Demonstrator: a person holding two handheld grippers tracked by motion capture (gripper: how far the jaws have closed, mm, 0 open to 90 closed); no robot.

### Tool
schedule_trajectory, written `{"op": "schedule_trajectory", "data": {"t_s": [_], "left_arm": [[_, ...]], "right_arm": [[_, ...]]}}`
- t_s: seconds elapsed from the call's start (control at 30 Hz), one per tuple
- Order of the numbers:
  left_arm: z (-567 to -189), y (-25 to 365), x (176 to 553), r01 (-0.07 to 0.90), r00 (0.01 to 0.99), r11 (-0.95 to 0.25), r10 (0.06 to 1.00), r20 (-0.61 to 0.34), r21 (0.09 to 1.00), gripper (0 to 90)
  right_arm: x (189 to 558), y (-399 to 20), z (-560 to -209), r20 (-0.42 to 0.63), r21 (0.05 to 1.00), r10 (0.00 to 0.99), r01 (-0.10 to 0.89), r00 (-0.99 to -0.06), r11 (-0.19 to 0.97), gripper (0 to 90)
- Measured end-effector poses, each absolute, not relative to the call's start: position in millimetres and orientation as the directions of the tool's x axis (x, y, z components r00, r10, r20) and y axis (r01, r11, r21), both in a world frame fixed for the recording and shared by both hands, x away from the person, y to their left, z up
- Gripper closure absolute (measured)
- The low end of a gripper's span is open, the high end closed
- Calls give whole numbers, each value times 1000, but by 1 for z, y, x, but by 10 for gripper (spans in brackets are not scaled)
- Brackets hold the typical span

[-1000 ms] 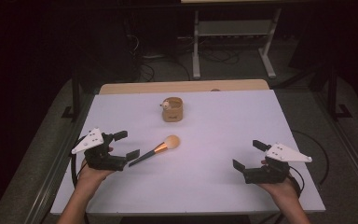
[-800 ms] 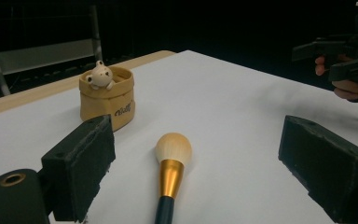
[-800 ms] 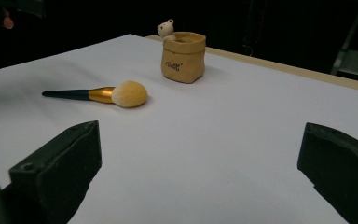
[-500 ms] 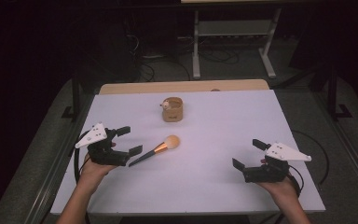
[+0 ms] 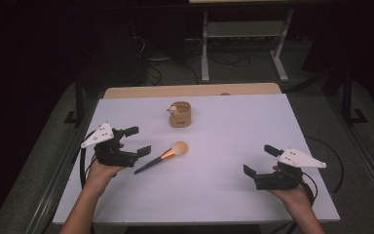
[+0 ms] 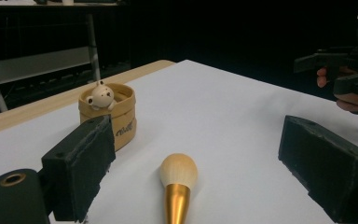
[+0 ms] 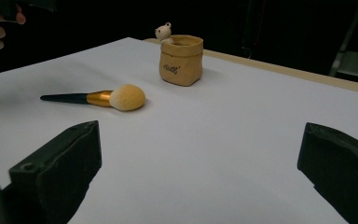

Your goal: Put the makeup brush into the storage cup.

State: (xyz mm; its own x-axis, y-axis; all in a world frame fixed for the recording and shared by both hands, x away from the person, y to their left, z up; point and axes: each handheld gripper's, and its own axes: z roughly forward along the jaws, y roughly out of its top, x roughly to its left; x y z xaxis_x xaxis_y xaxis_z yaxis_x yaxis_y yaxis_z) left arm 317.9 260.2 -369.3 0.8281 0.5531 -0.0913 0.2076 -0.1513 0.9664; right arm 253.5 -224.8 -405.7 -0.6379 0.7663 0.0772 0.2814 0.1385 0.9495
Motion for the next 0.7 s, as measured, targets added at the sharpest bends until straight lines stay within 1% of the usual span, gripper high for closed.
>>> {"op": "schedule_trajectory", "data": {"t_s": [0.7], "left_arm": [[-365,246,337,185,843,-166,533,-70,969,101]], "right_arm": [[254,-224,-405,77,951,762,278,-643,138,0]]}}
